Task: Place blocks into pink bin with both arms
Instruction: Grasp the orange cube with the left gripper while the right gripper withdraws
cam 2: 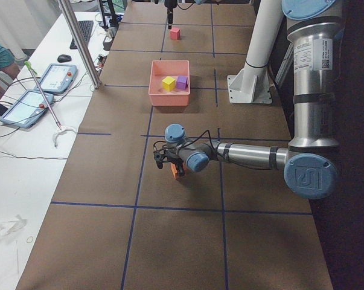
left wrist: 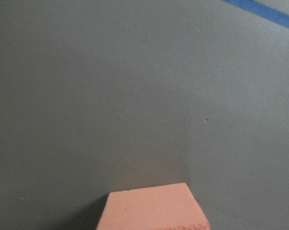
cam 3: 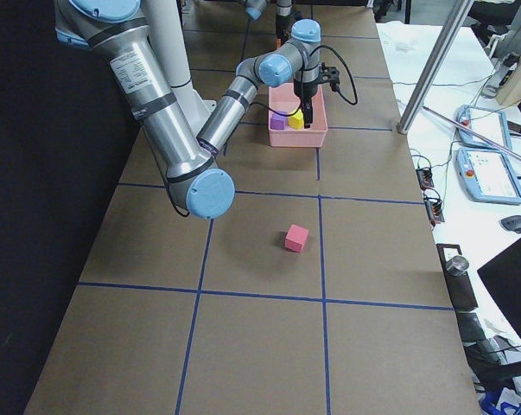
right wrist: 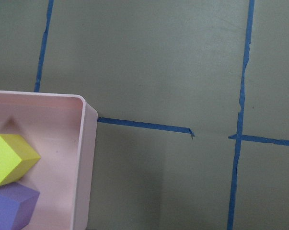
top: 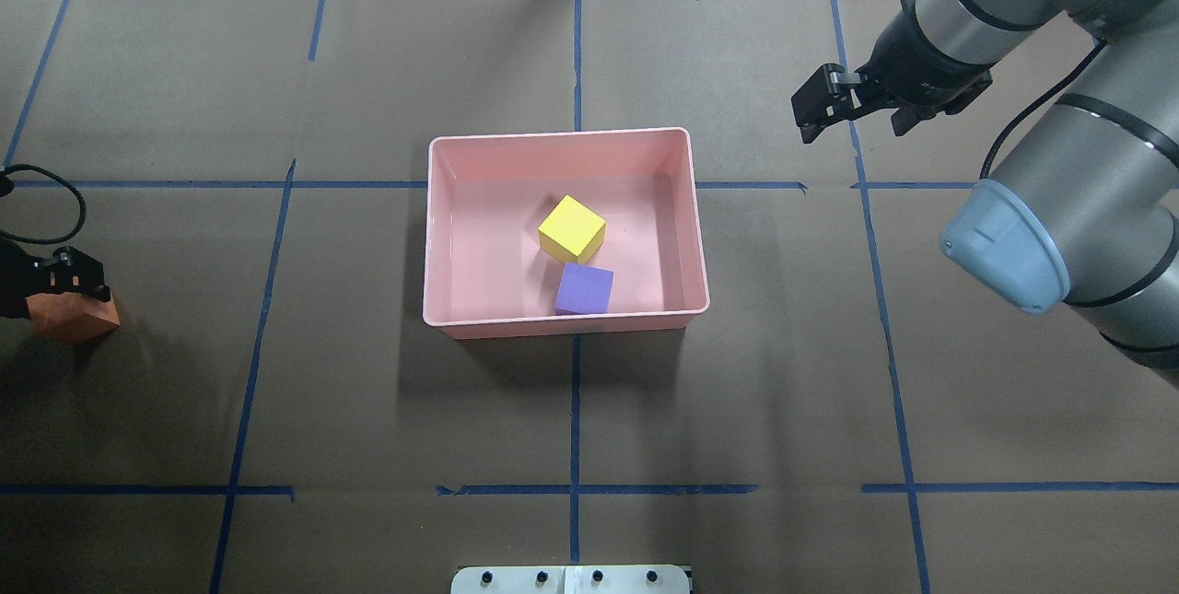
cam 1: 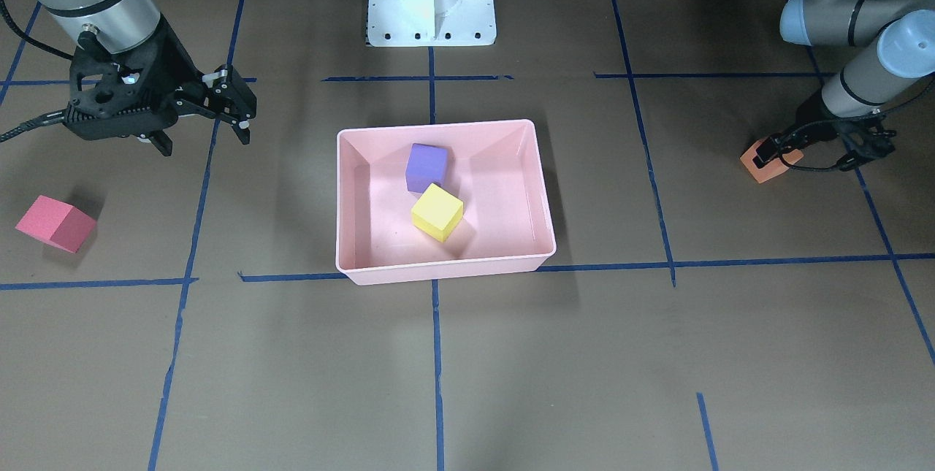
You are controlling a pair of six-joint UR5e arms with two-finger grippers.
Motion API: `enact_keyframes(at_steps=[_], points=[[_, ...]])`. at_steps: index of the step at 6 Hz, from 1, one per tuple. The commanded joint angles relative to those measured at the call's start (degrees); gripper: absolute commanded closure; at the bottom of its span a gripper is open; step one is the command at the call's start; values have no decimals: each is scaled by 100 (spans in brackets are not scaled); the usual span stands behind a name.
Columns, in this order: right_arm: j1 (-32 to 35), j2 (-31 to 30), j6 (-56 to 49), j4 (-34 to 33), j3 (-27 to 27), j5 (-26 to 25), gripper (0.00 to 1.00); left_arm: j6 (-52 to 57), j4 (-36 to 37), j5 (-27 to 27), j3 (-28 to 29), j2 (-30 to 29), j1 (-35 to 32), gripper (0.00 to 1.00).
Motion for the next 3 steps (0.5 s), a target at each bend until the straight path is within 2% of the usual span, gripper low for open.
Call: enact_keyframes(at_steps=[1, 2, 3], points=[[5, -13, 0, -2, 10, -1, 0, -15, 237, -379, -496, -63, -6, 90], [5, -83, 0, 7, 44, -1, 0, -6, 1336, -382, -979, -690, -24, 89], [14, -136, -9, 16, 53, -1, 0, 11, 2566, -356, -1184, -1749, -24, 88]])
